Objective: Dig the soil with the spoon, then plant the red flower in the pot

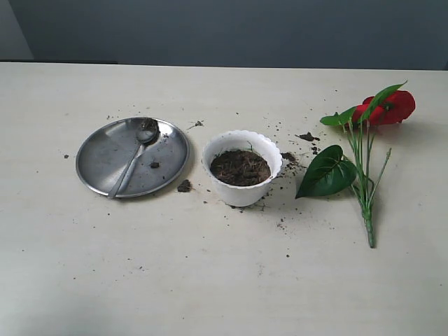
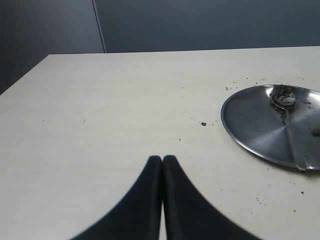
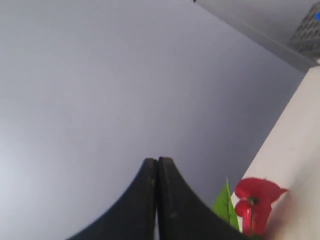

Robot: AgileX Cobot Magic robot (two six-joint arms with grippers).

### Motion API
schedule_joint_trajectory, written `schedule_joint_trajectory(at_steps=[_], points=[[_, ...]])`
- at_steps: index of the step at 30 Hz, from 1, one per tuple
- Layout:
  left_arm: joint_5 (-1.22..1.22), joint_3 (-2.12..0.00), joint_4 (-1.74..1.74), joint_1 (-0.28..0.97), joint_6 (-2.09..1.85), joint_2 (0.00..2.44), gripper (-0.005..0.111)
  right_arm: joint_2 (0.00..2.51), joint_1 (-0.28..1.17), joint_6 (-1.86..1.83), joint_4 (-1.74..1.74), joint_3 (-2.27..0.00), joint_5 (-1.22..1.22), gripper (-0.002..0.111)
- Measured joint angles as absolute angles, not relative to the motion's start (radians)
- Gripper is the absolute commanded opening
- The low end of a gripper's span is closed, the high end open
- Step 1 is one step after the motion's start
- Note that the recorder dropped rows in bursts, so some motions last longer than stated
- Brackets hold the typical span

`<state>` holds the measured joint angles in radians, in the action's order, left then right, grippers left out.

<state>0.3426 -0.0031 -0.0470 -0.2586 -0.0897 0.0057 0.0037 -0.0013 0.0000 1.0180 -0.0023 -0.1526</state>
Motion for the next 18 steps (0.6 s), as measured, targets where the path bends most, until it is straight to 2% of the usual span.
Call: schedule_joint_trajectory(at_steps=[7, 12, 14, 16, 17, 18], points=[[0.343, -0.003, -0.047, -0.259, -0.090, 0.006, 0.000, 0.004, -0.001, 0.023, 1.004, -0.002, -0.268, 0.000], [0.343, -0.003, -0.047, -0.259, -0.090, 0.006, 0.000, 0.004, -0.001, 0.100, 0.912, -0.066, -0.173, 0.001], [0.343, -0.003, -0.045, -0.259, -0.090, 0.006, 0.000, 0.015, -0.001, 0.101, 0.755, -0.173, -0.110, 0.011], [0.343, -0.003, -0.045, -0.259, -0.090, 0.006, 0.000, 0.101, -0.001, 0.101, 0.582, -0.329, 0.014, 0.034], [0.343, -0.003, -0.045, -0.259, -0.090, 0.006, 0.000, 0.145, -0.001, 0.101, 0.530, -0.387, 0.066, 0.053], [0.343, -0.003, -0.045, -0.259, -0.090, 0.006, 0.000, 0.231, -0.001, 0.101, 0.450, -0.500, 0.166, 0.062]])
